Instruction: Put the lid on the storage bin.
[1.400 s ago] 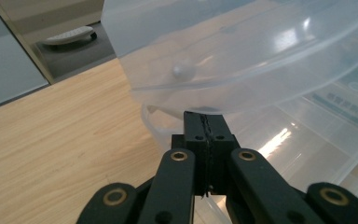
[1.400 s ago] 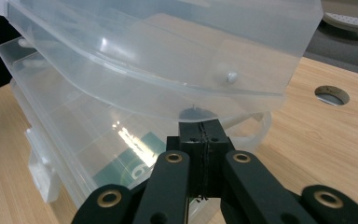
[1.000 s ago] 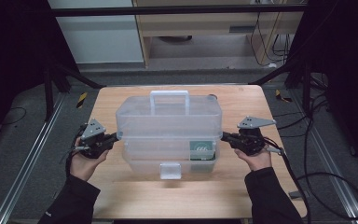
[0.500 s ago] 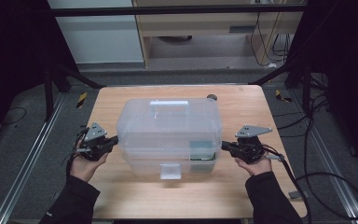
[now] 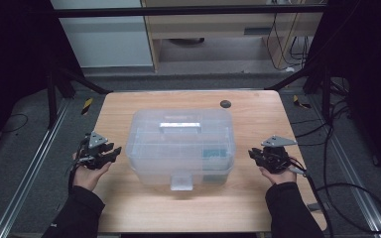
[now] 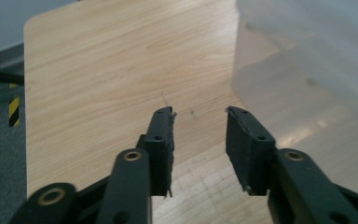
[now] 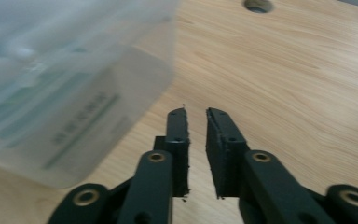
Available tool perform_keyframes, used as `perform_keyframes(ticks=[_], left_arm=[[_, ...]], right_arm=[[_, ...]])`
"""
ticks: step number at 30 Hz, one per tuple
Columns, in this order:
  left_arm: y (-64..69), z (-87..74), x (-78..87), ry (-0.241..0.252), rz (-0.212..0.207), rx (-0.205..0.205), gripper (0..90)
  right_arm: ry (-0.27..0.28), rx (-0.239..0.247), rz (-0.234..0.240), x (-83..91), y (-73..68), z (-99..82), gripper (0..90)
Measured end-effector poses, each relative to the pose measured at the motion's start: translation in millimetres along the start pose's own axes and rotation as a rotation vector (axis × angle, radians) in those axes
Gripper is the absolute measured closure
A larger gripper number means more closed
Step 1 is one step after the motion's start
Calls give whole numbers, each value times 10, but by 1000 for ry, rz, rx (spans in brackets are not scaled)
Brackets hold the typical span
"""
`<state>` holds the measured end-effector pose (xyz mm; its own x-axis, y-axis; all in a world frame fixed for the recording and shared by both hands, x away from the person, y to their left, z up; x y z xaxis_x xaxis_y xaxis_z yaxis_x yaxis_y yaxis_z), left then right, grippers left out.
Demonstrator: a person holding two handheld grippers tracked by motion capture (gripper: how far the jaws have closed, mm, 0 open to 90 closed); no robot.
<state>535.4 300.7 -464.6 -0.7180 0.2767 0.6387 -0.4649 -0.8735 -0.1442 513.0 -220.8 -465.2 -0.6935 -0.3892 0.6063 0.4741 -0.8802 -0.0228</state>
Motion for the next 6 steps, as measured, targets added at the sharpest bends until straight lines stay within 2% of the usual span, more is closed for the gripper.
perform_keyframes(ticks=[4,6], left_arm=[[-87,-73,-58,-32,28,30,472],[-134,-99,-75,-27,39,51,416]], right_arm=[[5,-24,-71,-40,138,-74,561],[7,-43,-98,-61,190,-101,439]])
Point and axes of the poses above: each handheld gripper's, and its own axes: x roughly backward along the jaws, z roughly out of its top, y roughly to its right, the point moved 4 cm from there along -x, roughly forward along the jaws, and after that the axes turned 3 degrees about -x, right-handed, at the moved point
